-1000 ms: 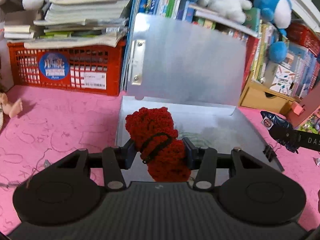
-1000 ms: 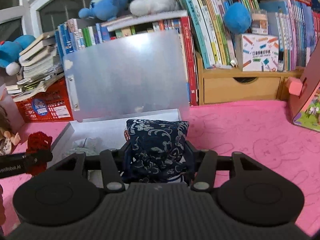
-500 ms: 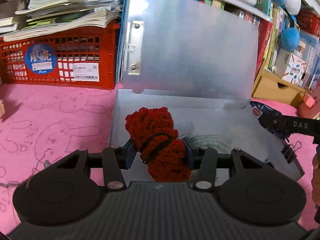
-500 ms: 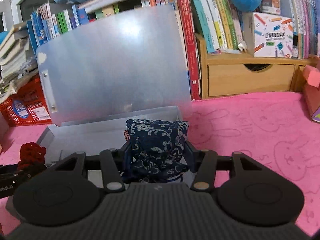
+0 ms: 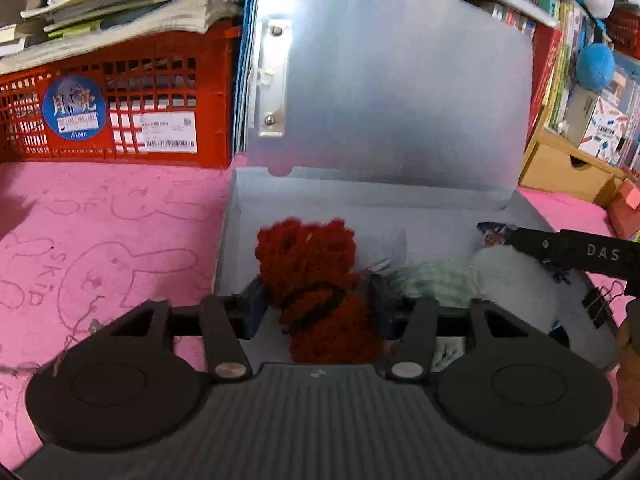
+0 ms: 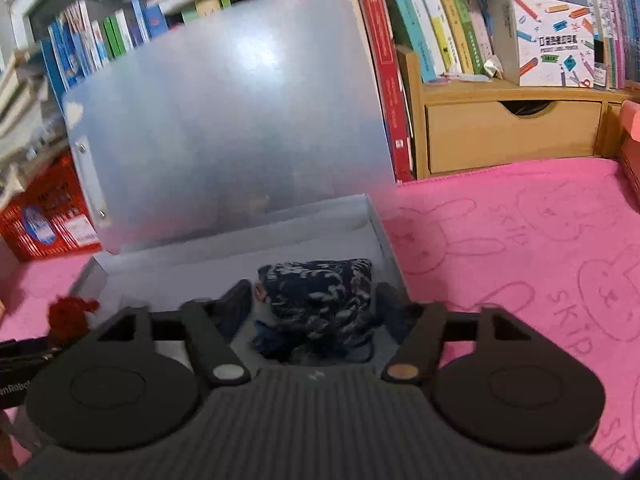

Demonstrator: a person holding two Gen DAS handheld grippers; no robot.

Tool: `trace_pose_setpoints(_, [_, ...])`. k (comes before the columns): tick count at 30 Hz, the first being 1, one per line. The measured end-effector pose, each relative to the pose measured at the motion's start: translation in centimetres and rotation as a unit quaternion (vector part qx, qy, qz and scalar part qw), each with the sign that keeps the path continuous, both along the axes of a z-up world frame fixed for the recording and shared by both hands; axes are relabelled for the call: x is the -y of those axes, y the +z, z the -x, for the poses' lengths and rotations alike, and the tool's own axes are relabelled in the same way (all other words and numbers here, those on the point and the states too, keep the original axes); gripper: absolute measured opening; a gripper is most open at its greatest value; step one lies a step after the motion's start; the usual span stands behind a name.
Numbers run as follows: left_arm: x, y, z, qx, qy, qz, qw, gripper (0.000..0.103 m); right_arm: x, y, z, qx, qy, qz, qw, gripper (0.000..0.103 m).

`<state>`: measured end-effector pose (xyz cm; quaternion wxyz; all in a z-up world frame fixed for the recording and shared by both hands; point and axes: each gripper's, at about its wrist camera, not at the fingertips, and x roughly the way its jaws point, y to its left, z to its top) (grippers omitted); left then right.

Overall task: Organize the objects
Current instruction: 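Open both grippers inside the box and withdraw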

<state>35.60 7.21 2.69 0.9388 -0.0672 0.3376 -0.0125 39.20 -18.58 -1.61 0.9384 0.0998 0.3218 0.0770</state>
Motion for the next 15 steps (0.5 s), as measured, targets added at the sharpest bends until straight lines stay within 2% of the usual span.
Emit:
trace_pose_setpoints(2, [0.1, 0.6, 0.4, 0.01, -0.004, -0.004, 0.9999, 0.076, 0.2, 0.8, 0.7, 0.014, 0.002, -0.009, 1.0, 0.09])
trace_pose_setpoints(5, [0.6, 1.6, 1.1, 0.025, -0.009, -0.022, 0.9994, 0.083, 0.4, 2.3, 1.9, 0.037, 0.001, -0.016, 0.999, 0.094])
trace_pose_setpoints(10, [1.2, 3.7, 2.6, 0.045, -0.011, -0.042, 0.998, 0.089, 1.2, 4.8, 4.4, 0.059, 0.0, -0.041, 0.997, 0.098])
trace_pose_setpoints(15, [2.0, 5.8, 5.3, 0.063, -0.03, -0.057, 0.996, 0.09, 1.9, 6.2, 7.7, 0.072, 0.011, -0.062, 0.995, 0.102])
